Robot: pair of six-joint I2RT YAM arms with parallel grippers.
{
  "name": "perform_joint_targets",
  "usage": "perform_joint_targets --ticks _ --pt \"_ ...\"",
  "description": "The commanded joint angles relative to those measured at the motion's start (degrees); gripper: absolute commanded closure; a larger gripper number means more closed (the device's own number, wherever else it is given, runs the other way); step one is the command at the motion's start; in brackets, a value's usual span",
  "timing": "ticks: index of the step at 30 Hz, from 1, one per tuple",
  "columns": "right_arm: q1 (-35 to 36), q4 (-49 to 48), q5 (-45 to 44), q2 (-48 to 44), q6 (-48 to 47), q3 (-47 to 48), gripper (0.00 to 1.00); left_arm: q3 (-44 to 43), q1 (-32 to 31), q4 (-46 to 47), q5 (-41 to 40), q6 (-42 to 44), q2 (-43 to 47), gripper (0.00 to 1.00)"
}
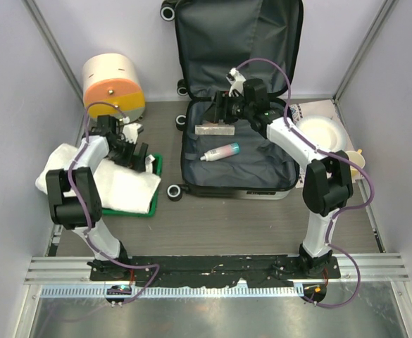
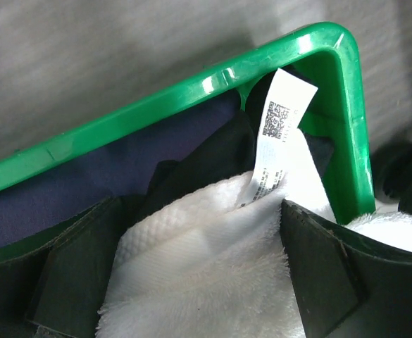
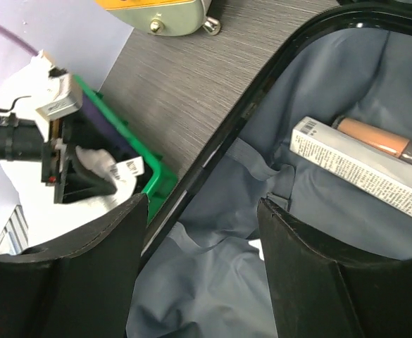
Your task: Open, take out, and arrange the luggage
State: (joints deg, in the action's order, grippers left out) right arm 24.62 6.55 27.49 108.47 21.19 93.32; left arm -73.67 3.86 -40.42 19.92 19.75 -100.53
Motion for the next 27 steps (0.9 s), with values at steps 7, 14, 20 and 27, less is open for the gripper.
perform_joint_targets --ticks 7,14,20,27 --pt "-1.07 0.31 -0.06 -2.82 -2.47 -0.68 0.31 7.22 4.66 -16.52 -4.37 2.4 9.56 0.08" --pt "-1.16 0.04 0.37 -3.0 -2.56 -1.38 0.31 -1.27 6.69 -13.38 -1.03 -2.42 16.23 0.0" --pt "-1.94 -0.04 0.29 -2.91 -3.08 -0.95 0.31 -8.16 6.86 6.03 -5.24 -26.13 17.82 0.0" --pt "-3.26 0.22 0.11 -3.17 -3.08 -1.21 0.31 -12.55 8.79 13.79 3.52 -44.6 5.73 0.13"
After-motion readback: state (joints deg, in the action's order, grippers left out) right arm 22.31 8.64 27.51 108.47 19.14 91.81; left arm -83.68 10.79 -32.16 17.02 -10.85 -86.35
